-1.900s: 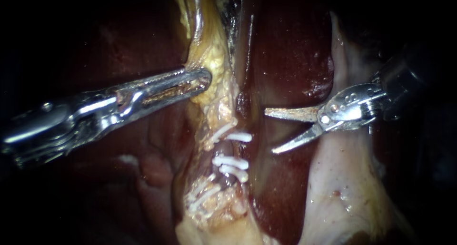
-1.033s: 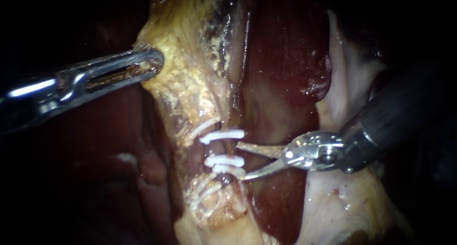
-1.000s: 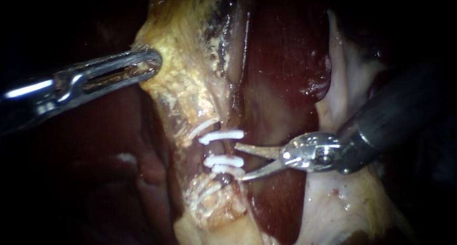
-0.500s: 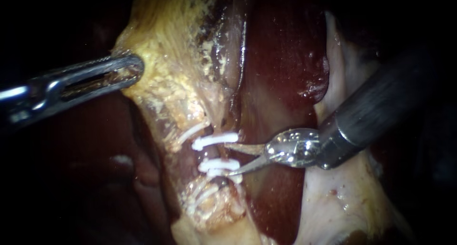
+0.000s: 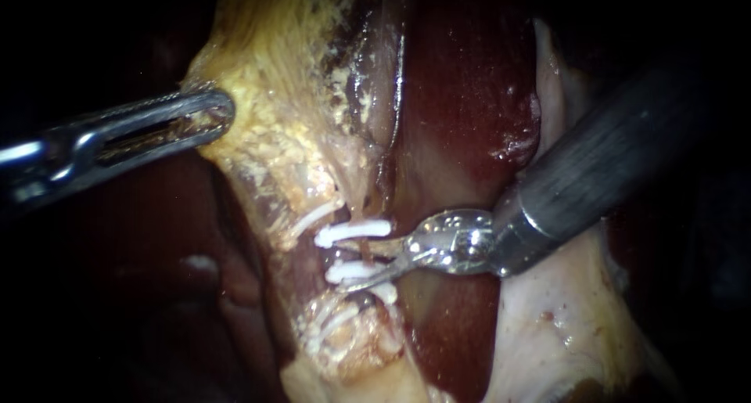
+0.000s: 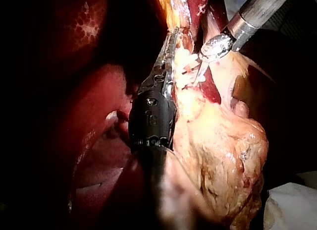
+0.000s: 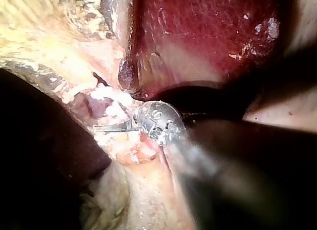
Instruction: Go to the cutting position right tube
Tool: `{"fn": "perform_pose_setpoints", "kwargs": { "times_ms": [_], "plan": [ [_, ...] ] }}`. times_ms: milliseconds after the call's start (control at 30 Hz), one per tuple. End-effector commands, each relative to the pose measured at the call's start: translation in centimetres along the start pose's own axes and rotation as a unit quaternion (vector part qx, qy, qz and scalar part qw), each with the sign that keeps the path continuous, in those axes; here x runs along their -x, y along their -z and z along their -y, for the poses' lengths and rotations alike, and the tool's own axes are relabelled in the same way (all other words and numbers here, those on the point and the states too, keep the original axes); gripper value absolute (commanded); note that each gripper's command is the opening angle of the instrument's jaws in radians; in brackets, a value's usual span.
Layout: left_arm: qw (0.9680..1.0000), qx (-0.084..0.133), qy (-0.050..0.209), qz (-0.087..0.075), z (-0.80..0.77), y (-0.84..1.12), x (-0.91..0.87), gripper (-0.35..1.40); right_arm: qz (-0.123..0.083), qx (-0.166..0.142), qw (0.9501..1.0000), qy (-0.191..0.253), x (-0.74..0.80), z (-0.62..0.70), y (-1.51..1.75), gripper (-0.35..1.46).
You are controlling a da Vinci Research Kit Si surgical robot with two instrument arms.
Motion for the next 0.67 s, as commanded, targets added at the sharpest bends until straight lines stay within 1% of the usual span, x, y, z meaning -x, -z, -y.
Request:
{"fn": "perform_pose_setpoints", "kwargs": {
  "times_ms": [33,133,233,667],
  "plan": [
    [1.0000,-0.001,0.000,0.000,0.00,-0.01,0.00,-0.35,-0.004,-0.002,1.0000,-0.005,-0.02,0.00,-0.02,1.27],
    [1.0000,-0.001,0.000,0.000,0.00,-0.01,0.00,-0.35,-0.012,-0.013,0.9997,-0.015,-0.06,-0.02,-0.07,1.24],
    [1.0000,-0.001,0.000,0.000,0.00,-0.01,0.00,-0.35,-0.011,-0.018,0.9995,-0.022,-0.07,-0.02,-0.10,1.22],
    [1.0000,0.000,0.000,0.000,0.00,-0.02,0.00,-0.35,-0.012,-0.019,0.9993,-0.029,-0.05,-0.04,-0.07,1.19]
  ]
}}
